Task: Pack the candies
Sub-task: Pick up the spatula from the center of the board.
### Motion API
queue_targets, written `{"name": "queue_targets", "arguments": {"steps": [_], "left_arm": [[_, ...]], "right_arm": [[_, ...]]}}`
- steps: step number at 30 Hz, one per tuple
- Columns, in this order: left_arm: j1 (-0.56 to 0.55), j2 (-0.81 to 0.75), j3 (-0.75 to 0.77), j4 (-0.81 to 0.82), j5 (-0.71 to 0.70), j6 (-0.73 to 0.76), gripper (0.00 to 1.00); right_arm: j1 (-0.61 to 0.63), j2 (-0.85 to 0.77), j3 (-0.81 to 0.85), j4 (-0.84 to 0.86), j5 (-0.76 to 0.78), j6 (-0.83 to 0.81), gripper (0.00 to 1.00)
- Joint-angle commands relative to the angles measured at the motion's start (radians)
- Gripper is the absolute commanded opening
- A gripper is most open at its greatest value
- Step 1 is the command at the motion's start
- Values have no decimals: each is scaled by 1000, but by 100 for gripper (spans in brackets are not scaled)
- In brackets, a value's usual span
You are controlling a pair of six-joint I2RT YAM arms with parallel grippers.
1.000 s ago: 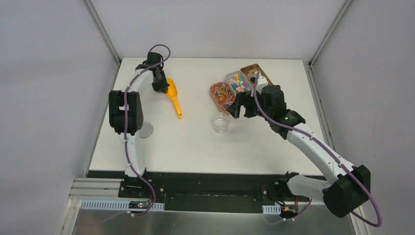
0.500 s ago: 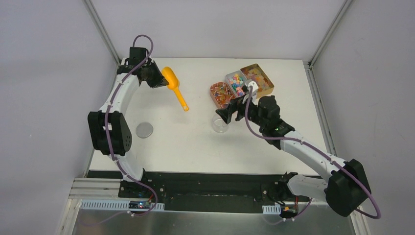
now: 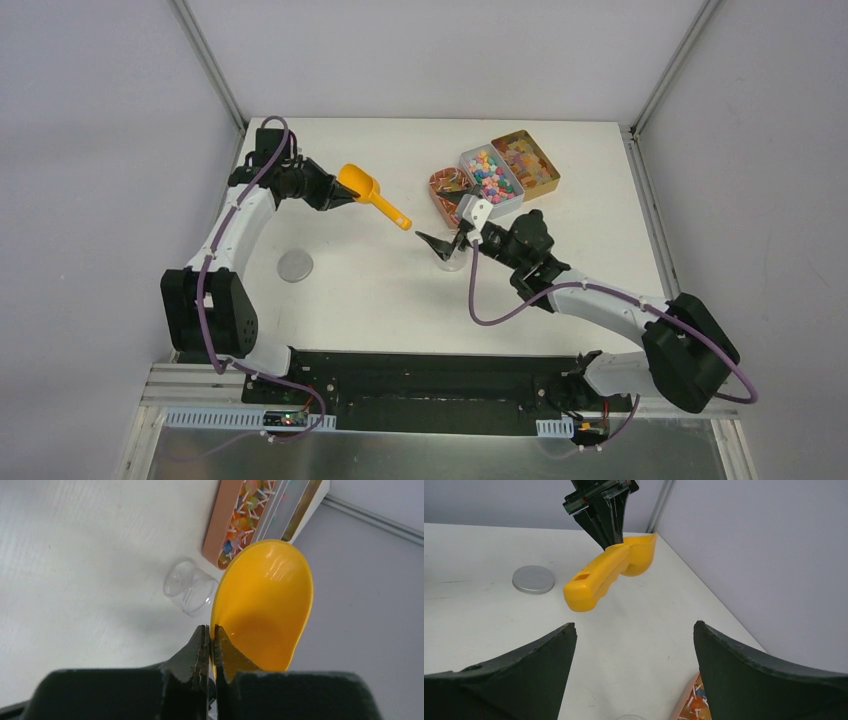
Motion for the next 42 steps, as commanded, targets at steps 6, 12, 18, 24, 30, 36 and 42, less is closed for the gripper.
{"name": "queue_targets", "arguments": {"steps": [6,12,18,24,30,36,42], "left_arm": [[3,-120,-130,-32,110,-159,0],[2,-199,-169,-70,65,-160,0],[2,-253,-209,-81,48,-177,0],[2,-299,-234,-96,0,-180,0],[2,-314,-247,-103,-18,-180,0],[2,-339,-261,-109,-37,-183,0],[2,-368,-264,-110,-88,-170,1]], "right_arm": [[109,97,122,8,-63,-142,87],[185,170,176,5,-7,-176,81],[231,211,208,9,33,-206,70],[263,224,212,21,77,-226,51],[282,221,209,19,100,-235,51],[297,223,210,6,123,-253,33],[305,215,213,-16,142,-264,2]]}}
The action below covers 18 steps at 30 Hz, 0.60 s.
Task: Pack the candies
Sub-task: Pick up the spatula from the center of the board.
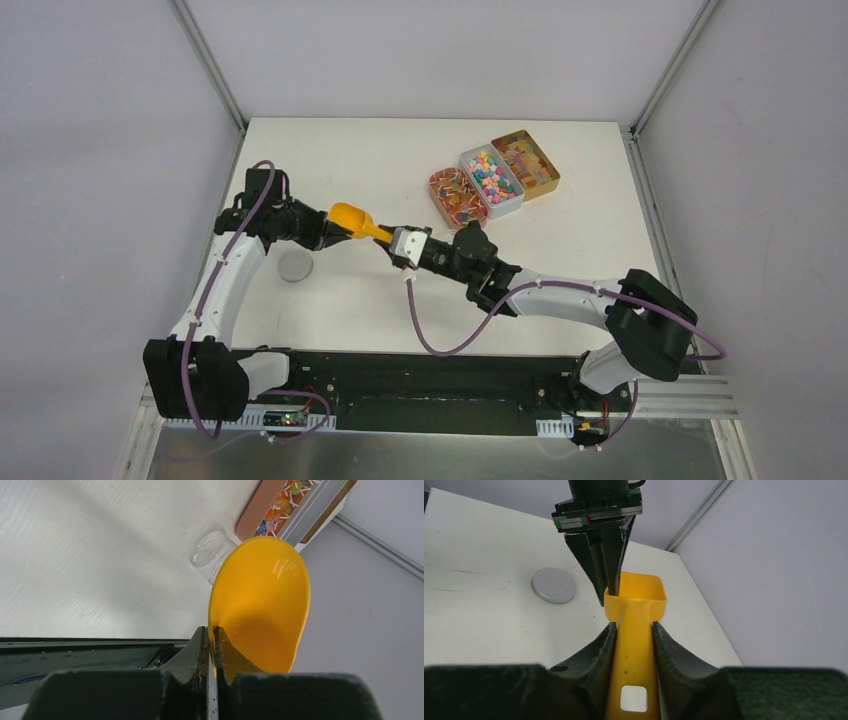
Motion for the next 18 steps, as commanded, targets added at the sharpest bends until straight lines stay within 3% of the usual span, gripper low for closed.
{"name": "queue_targets", "arguments": {"steps": [1,5,9,16,18], "left_arm": [[2,-60,0,28,-66,10,7],[2,-84,6,27,-106,53,40],[2,-122,18,28,-178,121,80],[0,-162,54,39,-220,370,99],[-1,-167,71,42,-219,470,99]], "right_arm": [[14,-14,38,-2,-12,0,0],[14,-26,29,-5,67,42,0],[3,-50,22,-30,223,68,0],[-162,-194,1,-175,299,208,0],[-240,-231,13,-249,289,241,0]]}}
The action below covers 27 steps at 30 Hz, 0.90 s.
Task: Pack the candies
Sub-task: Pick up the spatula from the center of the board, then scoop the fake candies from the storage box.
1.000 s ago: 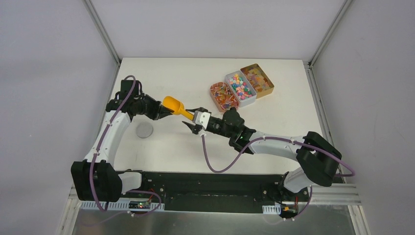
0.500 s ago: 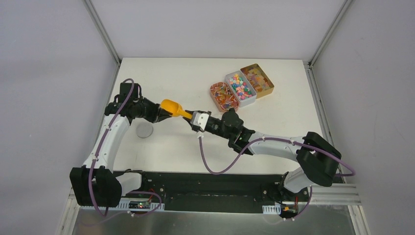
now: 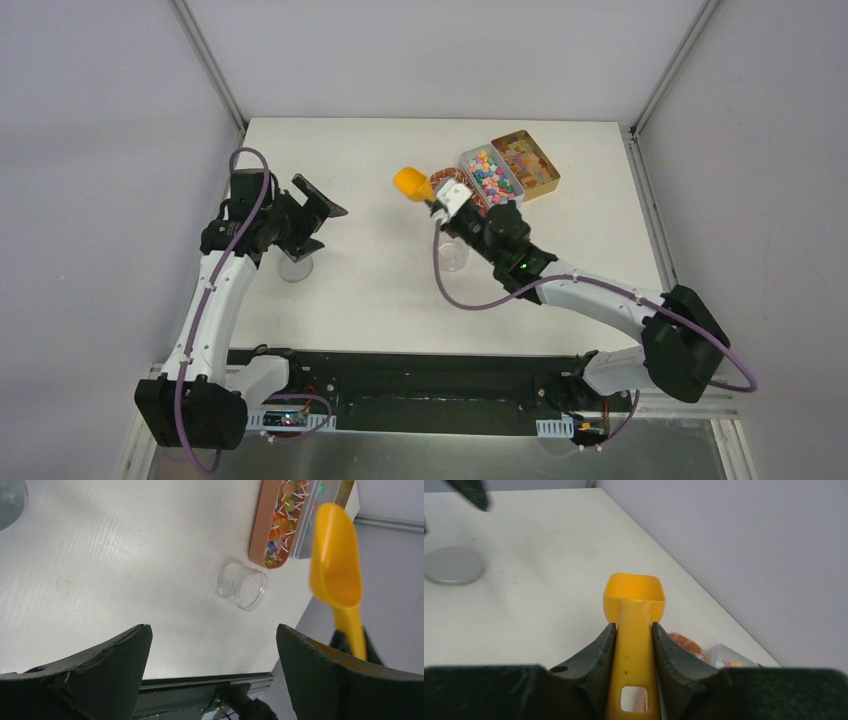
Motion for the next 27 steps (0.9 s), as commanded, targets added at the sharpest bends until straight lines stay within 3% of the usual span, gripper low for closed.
{"name": "queue_targets", "arguments": {"steps": [1,8,15,17,27], "left_arm": [[-3,-32,68,40,-26,280,99],[-18,-37,49,114,242,552,93],[-96,-90,-36,141,121,704,94],[-98,-100,-37,132,133,711,99],[-105,-152,-69,131,114,722,99]], "right_arm": [[-156,-130,33,-115,50,119,0],[-403,-174,143,-423,14,192,0],[-566,-109,334,-701,-1,216,0],[-603,-79,379,-740,-11,214,0],[-684,10,473,-843,-185,213,0]]}}
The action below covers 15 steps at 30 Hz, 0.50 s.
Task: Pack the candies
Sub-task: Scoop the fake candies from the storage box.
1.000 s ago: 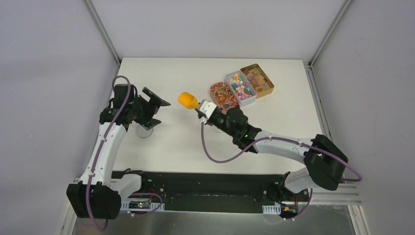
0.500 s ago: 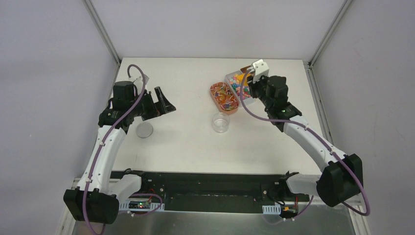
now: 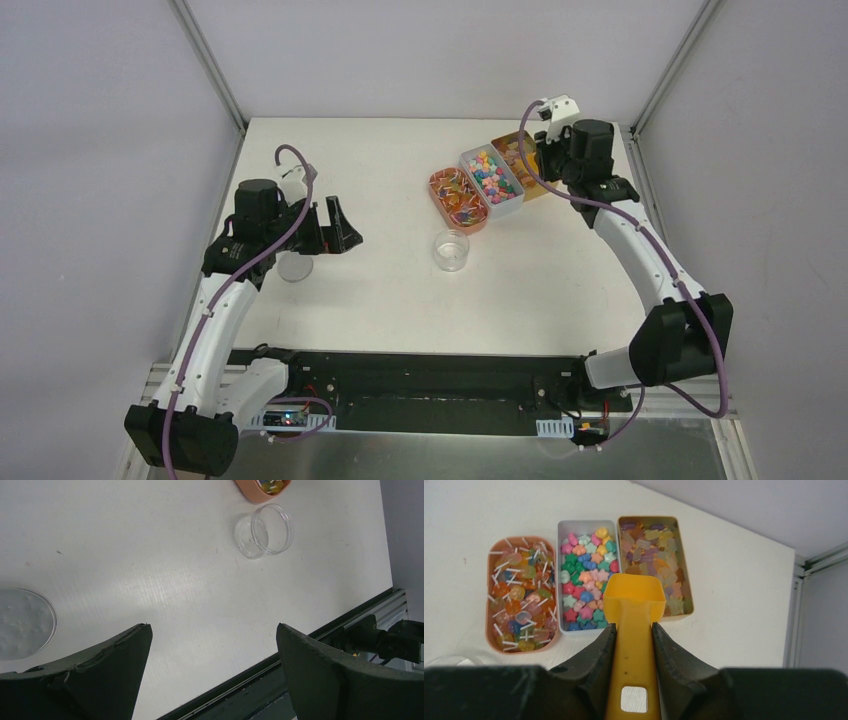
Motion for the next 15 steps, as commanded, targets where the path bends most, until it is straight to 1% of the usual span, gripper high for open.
{"name": "queue_targets", "arguments": {"steps": [1,6,15], "left_arm": [[-6,-38,-11,32,-26,38,99],[-7,-38,-6,21,-46,38,99],[-8,-51,5,-5,-108,47,99]], "right_arm": [[1,7,51,-55,-134,18,0],[8,4,47,-99,-204,47,0],[96,-22,55,-164,-219,58,0]]}}
